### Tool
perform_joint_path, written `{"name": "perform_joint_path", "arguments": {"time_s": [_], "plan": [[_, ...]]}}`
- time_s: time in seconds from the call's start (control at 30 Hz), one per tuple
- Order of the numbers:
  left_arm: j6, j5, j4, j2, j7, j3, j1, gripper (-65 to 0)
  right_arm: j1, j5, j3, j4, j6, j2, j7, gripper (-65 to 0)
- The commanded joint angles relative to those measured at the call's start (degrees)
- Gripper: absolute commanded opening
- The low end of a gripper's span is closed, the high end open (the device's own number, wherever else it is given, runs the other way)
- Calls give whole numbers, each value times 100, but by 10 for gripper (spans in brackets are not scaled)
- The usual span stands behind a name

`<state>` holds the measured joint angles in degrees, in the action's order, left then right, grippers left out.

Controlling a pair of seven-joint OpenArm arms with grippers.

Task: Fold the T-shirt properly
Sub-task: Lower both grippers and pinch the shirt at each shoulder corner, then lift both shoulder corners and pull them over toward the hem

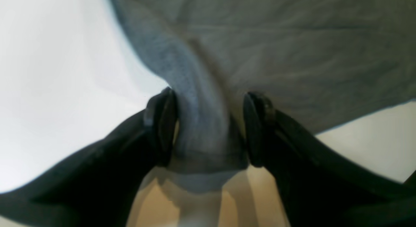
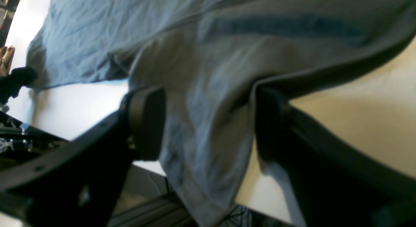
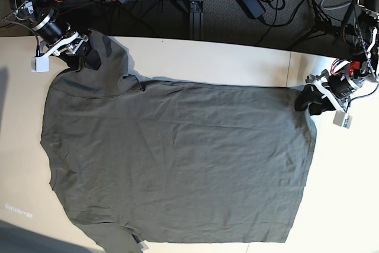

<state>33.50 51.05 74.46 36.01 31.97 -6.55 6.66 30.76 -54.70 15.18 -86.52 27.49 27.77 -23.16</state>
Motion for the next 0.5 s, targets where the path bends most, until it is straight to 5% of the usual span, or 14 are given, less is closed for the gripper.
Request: {"name": "perform_joint_path", "arguments": {"time_s": [0.0,0.23,0.43,0.47], "plan": [[57,-262,-33,15,466,-61,66,-288,37,138,22,-22,173,79,-107,-222],[59,-442,-33,-13,57,-63,66,-626,35,138,22,-22,173,76,11,-244],[59,-1082,-33,-13,-352,-61,66,-650,20,140,22,-22,170,79,44,-650],[59,-1145,-33,-11,-350,-61,68,-650,20,188,22,-22,170,79,44,-650]]}}
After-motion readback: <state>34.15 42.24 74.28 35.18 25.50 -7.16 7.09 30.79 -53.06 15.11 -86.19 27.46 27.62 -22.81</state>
